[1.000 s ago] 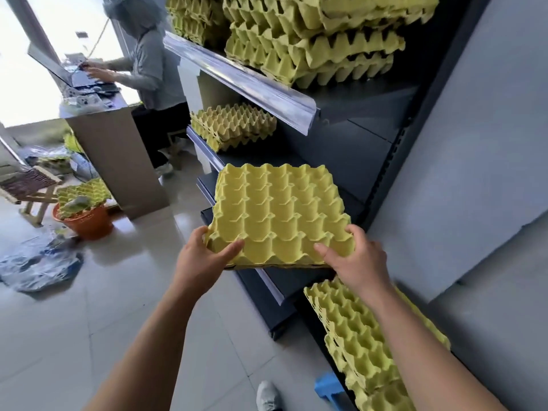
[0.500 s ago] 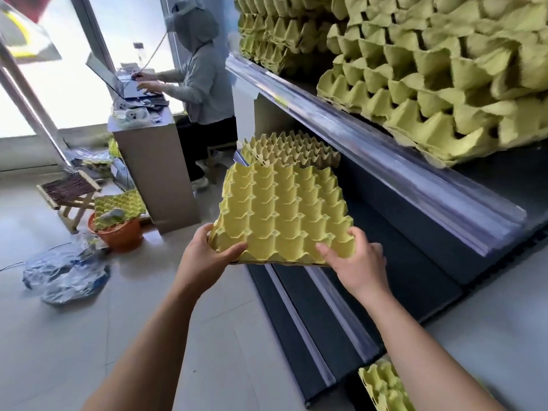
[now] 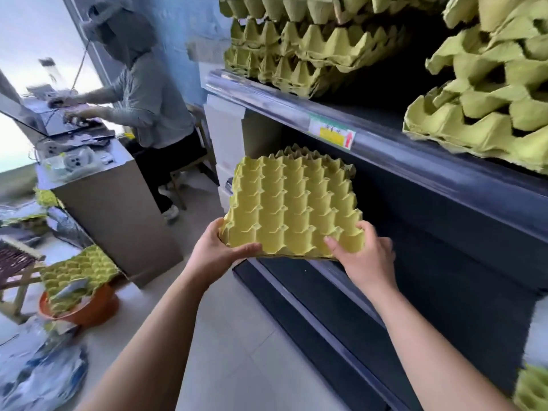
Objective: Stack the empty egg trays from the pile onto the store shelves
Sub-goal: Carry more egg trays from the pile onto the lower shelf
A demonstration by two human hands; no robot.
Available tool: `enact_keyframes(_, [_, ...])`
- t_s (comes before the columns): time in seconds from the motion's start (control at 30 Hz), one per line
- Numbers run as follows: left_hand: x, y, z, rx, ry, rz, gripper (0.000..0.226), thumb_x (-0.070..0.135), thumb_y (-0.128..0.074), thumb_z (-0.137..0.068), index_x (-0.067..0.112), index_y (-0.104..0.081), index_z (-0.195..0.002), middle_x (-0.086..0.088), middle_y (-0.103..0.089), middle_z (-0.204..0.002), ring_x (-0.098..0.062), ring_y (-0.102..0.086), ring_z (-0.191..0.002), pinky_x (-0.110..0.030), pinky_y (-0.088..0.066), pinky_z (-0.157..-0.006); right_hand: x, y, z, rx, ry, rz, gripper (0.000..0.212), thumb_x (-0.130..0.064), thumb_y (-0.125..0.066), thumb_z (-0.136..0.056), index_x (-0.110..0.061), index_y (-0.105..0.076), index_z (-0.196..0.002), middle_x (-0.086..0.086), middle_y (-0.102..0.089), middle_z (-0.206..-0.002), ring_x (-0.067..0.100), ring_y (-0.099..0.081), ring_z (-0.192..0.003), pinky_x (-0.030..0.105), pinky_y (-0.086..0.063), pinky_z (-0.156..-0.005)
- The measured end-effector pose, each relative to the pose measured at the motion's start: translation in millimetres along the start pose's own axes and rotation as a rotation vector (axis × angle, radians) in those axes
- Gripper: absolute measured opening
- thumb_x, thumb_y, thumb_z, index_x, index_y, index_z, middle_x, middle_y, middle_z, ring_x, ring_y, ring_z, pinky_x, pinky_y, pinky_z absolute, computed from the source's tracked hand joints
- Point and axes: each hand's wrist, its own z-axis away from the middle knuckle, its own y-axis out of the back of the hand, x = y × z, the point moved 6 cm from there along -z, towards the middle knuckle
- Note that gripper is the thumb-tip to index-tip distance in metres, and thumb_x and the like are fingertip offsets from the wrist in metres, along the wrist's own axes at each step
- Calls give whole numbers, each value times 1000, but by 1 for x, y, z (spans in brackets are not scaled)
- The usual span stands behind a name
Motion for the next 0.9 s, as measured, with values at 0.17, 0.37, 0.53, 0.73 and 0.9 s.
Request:
enact_keyframes(0.17, [2,14,-74,-78,-38,14,105,66,-90,-32,29,-57,-126,10,-69,-112,-6,-66,-100,-27,-50,-91,-25,-24,-32,59,-45,14,82,-74,-62,-68,-34,-35,-134,17,-38,-129,32,-35,-119,44,-42,-90])
enact_keyframes(0.37, [3,13,-165,-133,-59,34,88,49,-93,-48,25,-57,-125,6,-70,-111,-10,-67,-98,-31,-52,-93,-41,-54,-87,74,-85,11,84,-76,-61,-67,-36,-34,-136,17,-38,-128,33,-36,-118,46,-41,-95])
enact_keyframes(0.53, [3,10,-221,-148,-90,47,93,46,-91,-46,26,-54,-129,14,-69,-105,7,-65,-86,-5,-48,-70,-54,-78,-126,47,-114,1,89,-77,-61,-66,-38,-29,-139,18,-35,-131,37,-33,-125,48,-41,-98])
enact_keyframes(0.73, [-4,7,-282,-210,-68,45,100,36,-92,-56,23,-42,-142,5,-63,-123,-8,-63,-103,-19,-45,-88,-67,-103,-149,78,-168,17,91,-73,-63,-69,-35,-27,-143,21,-34,-133,39,-32,-127,51,-34,-105])
enact_keyframes(0.9, [-3,6,-333,-281,-78,-15,100,33,-91,-61,24,-38,-145,6,-61,-120,6,-60,-93,-1,-42,-68,-78,-124,-157,151,-248,9,90,-71,-64,-70,-35,-27,-143,18,-32,-134,35,-31,-127,46,-34,-105])
